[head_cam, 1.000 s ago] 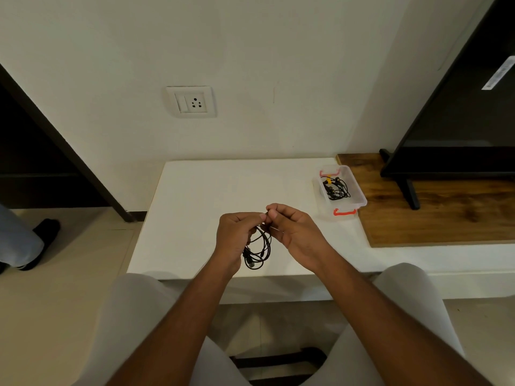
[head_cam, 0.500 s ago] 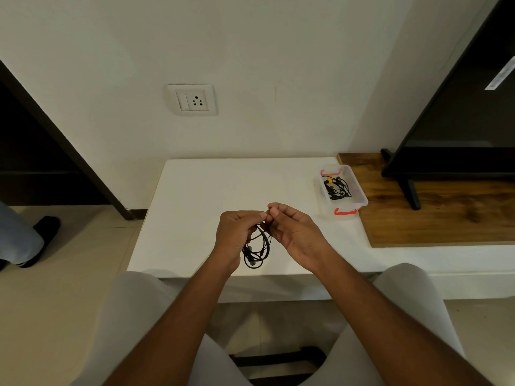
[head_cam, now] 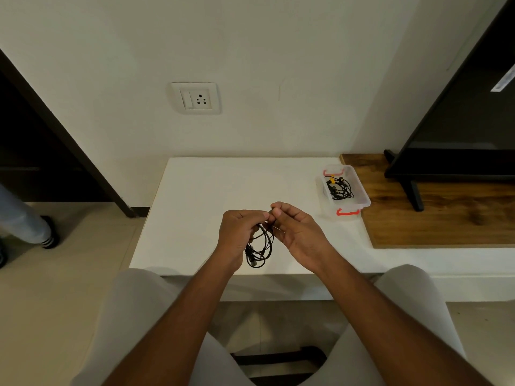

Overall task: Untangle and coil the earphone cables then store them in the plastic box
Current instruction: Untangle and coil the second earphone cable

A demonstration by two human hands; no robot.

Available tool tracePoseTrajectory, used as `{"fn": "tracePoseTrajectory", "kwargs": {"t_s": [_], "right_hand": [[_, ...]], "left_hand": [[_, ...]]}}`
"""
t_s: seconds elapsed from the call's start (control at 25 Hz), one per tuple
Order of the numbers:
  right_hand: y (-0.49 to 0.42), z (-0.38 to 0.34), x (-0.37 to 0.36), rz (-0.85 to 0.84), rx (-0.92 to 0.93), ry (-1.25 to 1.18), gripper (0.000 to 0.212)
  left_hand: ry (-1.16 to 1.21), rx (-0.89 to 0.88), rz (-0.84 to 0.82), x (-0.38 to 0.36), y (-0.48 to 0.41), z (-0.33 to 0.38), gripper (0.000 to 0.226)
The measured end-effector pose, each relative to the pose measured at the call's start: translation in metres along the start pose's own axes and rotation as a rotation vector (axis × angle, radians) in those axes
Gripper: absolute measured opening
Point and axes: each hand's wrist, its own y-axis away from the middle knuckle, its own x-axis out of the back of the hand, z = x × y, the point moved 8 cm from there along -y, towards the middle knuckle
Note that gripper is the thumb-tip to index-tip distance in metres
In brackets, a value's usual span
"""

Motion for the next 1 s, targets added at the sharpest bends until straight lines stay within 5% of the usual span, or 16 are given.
{"fn": "tracePoseTrajectory", "kwargs": {"t_s": [0.28, 0.44, 0.8, 1.0], "right_hand": [[0.001, 0.0, 0.01, 0.02, -0.132, 0.208, 0.025], [0.004, -0.023, 0.014, 0.088, -0.008, 0.576, 0.018], [0.008, -0.039, 0.014, 0.185, 0.12, 0.829, 0.005], [0.008, -0.038, 0.016, 0.169, 0.021, 0.832, 0.005]], "left_hand": [[-0.071, -0.064, -0.008, 0.003, -0.002, 0.001, 0.013], [-0.159, -0.089, -0.044, -0.003, -0.002, 0.001, 0.012], [-0.226, -0.075, -0.013, -0.008, -0.003, -0.004, 0.018], [-0.102, 0.115, -0.056, -0.009, -0.005, -0.021, 0.022]]}}
